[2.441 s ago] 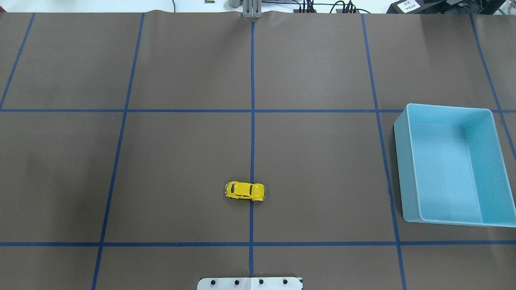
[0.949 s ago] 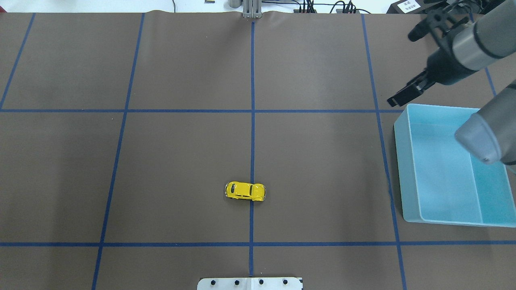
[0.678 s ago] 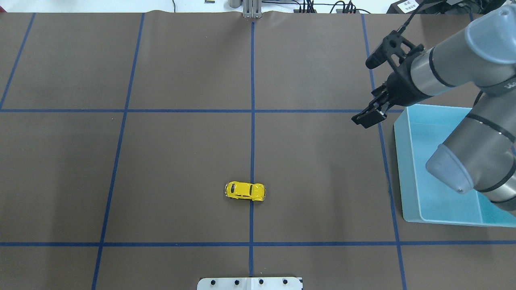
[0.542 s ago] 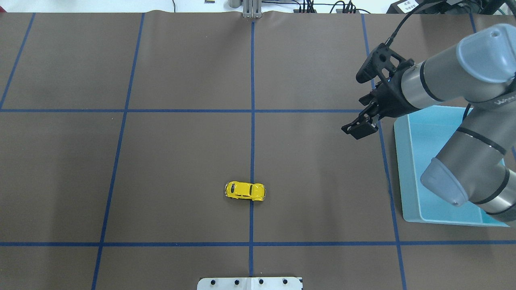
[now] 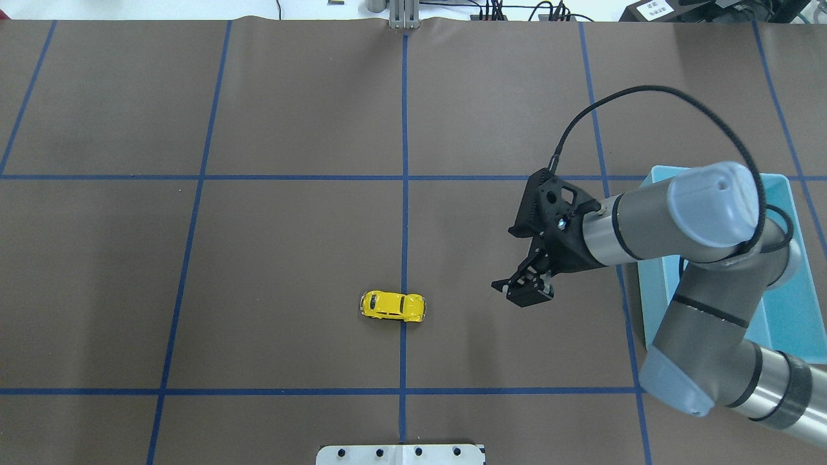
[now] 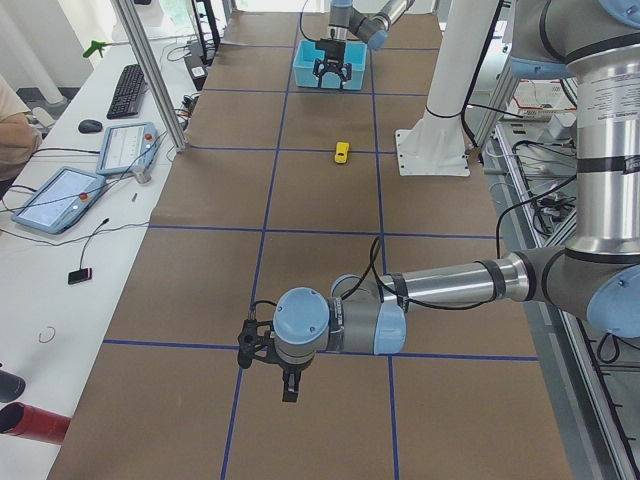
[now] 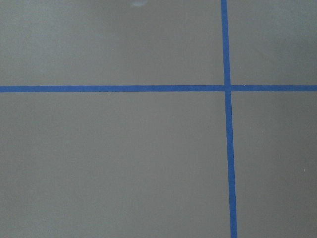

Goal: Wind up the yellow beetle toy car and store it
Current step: 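Move the right gripper over the yellow car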

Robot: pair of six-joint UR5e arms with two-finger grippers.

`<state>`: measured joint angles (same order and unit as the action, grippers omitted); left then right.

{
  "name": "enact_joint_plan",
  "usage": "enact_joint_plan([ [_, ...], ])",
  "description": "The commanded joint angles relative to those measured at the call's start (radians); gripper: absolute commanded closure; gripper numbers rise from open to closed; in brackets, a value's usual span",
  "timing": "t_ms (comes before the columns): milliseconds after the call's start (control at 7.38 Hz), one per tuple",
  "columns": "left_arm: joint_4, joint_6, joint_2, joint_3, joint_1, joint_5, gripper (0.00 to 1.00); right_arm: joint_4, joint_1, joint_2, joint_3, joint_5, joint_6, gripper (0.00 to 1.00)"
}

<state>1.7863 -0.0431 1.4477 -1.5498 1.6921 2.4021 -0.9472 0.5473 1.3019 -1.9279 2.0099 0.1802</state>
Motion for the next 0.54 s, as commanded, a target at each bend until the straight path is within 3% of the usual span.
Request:
enact_joint_plan([
  [0,0.001,0.002,-0.003,-0.001,0.001,0.002,0.0,-0.091,-0.093,-0.126,0.077,-0.02,0.002,0.01],
  [271,0.001,0.003,-0.006,0.0,0.0,0.002,0.0,-0.154,-0.176,-0.205,0.112,-0.123,0.013,0.01],
  [407,0.001,0.003,-0.004,0.0,0.0,0.002,0.0,-0.16,-0.184,-0.231,0.127,-0.131,0.012,0.01],
])
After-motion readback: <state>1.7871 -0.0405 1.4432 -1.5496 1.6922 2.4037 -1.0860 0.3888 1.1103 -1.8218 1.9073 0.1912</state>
